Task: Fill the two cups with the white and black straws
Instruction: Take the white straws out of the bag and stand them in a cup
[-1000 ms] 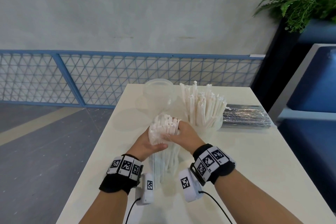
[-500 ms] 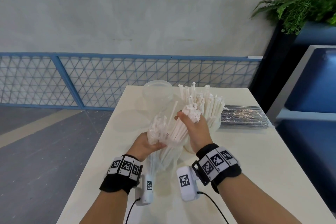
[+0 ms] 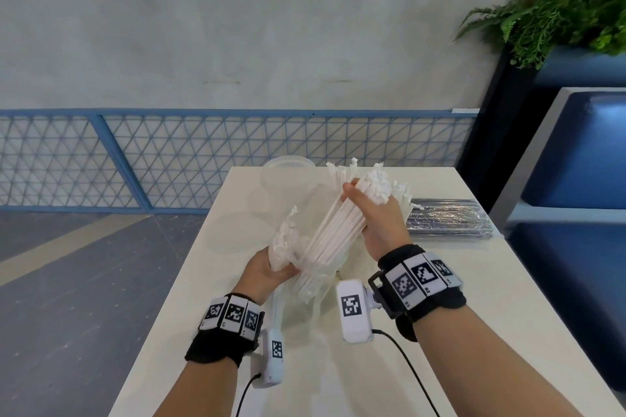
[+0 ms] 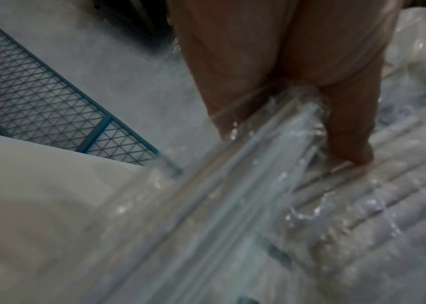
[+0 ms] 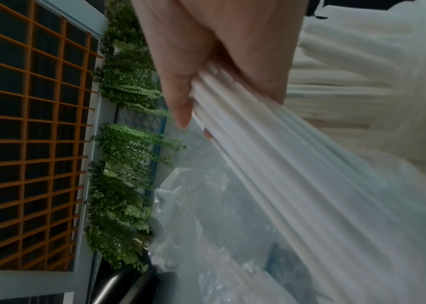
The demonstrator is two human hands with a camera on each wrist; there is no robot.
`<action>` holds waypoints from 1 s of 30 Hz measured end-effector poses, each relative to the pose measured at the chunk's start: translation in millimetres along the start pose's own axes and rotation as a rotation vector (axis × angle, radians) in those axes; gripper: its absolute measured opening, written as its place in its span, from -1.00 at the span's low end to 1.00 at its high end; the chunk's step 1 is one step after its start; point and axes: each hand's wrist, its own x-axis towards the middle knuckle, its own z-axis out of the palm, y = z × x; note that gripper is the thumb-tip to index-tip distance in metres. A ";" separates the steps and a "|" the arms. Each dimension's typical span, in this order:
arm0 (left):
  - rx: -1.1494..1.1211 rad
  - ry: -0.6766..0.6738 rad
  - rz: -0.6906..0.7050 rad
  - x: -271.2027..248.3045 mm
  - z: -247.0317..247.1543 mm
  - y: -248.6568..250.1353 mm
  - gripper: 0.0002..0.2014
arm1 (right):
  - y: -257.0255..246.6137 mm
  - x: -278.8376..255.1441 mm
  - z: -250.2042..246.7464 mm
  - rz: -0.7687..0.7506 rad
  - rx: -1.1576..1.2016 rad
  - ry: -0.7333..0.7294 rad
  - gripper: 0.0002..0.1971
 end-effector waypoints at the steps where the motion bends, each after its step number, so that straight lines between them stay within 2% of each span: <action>1: 0.012 -0.003 0.003 -0.4 0.1 0.9 -0.82 | -0.5 0.0 -0.2 0.029 -0.013 -0.028 -0.91; 5: 0.022 -0.043 0.006 -1.7 1.1 2.4 -0.83 | -3.0 0.8 -1.4 0.112 -0.008 -0.036 -0.68; 6: 0.008 -0.046 0.009 -1.5 1.1 1.8 -0.82 | -5.0 0.5 -1.0 0.106 0.005 -0.015 -0.70; 8: -0.024 -0.027 0.007 -0.2 0.6 1.6 -0.78 | -13.4 0.4 -0.4 0.047 0.029 0.027 -0.93; 9: -0.044 -0.005 0.000 0.9 0.1 2.1 -0.81 | -19.2 0.8 -0.7 0.011 0.057 0.055 -0.95; 17: -0.097 0.037 0.027 8.0 9.4 11.2 -0.81 | -47.2 11.0 -11.2 -0.070 0.252 0.256 -0.90; 23: -0.129 0.140 0.009 7.1 9.2 6.4 -0.78 | -55.7 18.1 -30.8 -0.084 0.395 0.381 -0.88; 27: -0.127 0.171 0.011 9.9 7.7 2.8 -0.82 | -66.6 18.4 -37.9 -0.110 0.400 0.414 -0.87; 30: -0.156 0.249 -0.013 13.7 6.8 -1.1 -0.74 | -82.5 16.9 -40.1 -0.193 0.366 0.441 -0.87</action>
